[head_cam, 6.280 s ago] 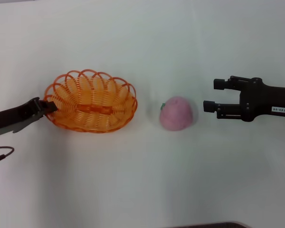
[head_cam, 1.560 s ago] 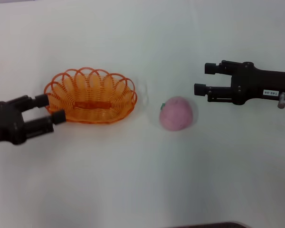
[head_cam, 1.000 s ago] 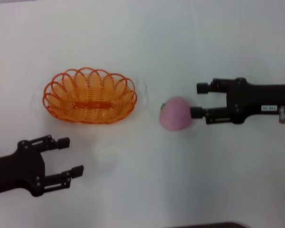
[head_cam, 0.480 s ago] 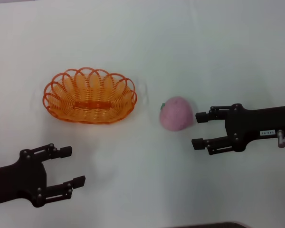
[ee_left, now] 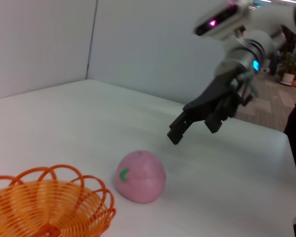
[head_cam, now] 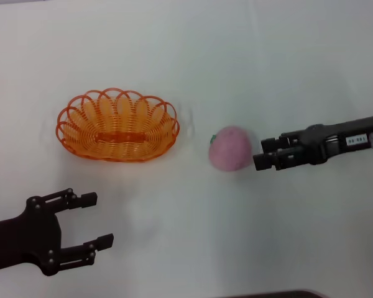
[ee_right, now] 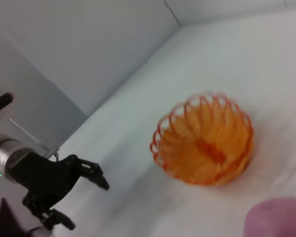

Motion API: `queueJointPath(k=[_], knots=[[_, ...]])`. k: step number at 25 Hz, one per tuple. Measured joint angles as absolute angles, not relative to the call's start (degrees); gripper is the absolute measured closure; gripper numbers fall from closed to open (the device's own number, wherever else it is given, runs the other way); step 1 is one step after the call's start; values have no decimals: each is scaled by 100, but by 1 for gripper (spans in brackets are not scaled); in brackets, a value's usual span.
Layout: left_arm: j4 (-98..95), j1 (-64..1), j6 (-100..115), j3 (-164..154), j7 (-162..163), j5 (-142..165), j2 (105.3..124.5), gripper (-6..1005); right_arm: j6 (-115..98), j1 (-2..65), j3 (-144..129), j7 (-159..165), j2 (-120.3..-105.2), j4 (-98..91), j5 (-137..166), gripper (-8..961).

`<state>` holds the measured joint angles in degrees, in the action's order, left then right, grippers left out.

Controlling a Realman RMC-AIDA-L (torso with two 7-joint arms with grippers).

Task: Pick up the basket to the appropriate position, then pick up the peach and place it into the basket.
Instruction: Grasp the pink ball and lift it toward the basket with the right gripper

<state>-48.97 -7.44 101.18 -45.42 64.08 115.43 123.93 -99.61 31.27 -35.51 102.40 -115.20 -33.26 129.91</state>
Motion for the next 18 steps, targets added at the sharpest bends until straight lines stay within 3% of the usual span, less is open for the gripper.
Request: queueJointPath(k=[10, 18], knots=[[-4878, -757, 10261, -4535, 6239, 11570, 12393, 244, -10113, 3889, -4303, 13556, -11640, -4512, 13886, 101], [-4878, -757, 10161, -4558, 6227, 11725, 12388, 248, -10060, 4613, -4574, 14773, -11860, -5111, 15078, 100]])
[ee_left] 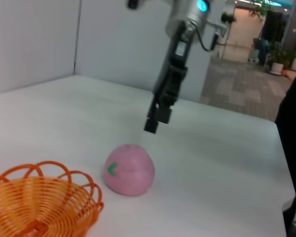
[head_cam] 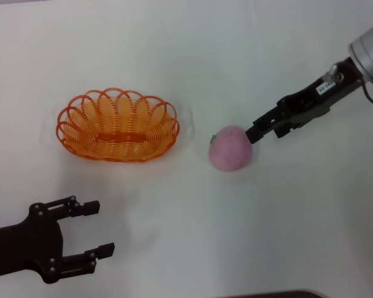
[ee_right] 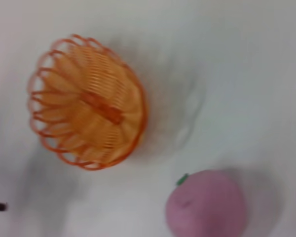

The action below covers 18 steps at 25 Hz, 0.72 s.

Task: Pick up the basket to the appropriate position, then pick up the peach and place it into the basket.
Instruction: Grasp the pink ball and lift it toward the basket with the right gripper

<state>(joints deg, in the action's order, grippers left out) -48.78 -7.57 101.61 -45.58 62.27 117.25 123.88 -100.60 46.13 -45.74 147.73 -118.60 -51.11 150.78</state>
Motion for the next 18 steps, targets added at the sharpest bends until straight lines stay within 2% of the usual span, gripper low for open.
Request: queueJointPath(k=[8, 18], knots=[[-4863, -743, 10155, -4550, 6226, 11735, 12392, 249, -9932, 5040, -5393, 15310, -12006, -5351, 15509, 93], [-4824, -761, 10150, -4538, 6246, 11734, 12393, 250, -9435, 5173, -6449, 15678, -12085, -5338, 15429, 84]])
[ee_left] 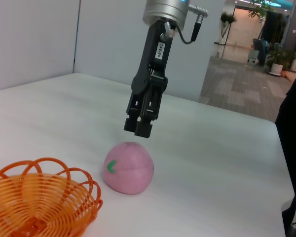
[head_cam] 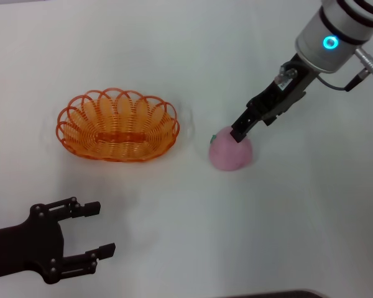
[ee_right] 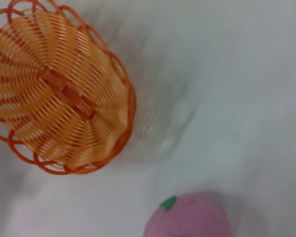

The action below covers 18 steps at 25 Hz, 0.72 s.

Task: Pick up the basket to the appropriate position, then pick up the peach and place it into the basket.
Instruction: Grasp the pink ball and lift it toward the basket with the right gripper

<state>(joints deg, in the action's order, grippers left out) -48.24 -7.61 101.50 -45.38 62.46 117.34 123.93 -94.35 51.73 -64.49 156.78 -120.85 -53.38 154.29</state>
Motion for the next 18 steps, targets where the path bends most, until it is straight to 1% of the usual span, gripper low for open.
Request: queueJointPath(k=[15, 18], knots=[[-4825, -760, 10158, -4543, 6266, 11733, 12393, 251, -9226, 5194, -7022, 15697, -12094, -5287, 15132, 71], [-4824, -772, 10160, -4572, 6269, 11733, 12393, 252, -9112, 5196, -7223, 15698, -12094, -5194, 15018, 55]])
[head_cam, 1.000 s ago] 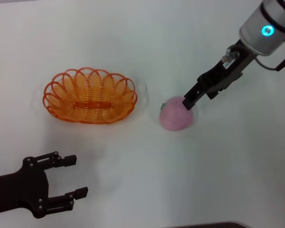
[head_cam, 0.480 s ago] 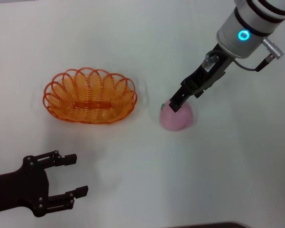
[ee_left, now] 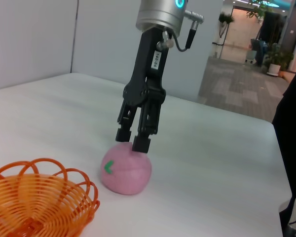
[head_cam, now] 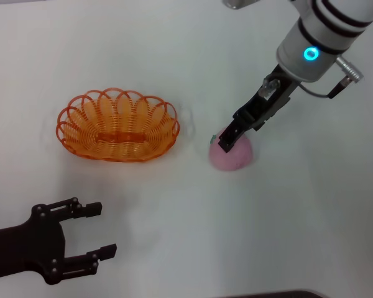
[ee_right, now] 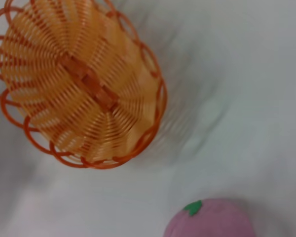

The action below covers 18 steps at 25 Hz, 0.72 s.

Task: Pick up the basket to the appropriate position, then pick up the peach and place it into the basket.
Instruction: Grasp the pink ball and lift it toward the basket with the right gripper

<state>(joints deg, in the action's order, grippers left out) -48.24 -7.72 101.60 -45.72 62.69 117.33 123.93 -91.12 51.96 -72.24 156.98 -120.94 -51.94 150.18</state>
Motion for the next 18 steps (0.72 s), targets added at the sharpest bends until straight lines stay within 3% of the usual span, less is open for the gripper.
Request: queueJointPath(k=[18], knots=[[-4814, -773, 10155, -4578, 6275, 11733, 12393, 253, -8617, 5402, -7694, 15788, -12068, -4546, 14772, 45]])
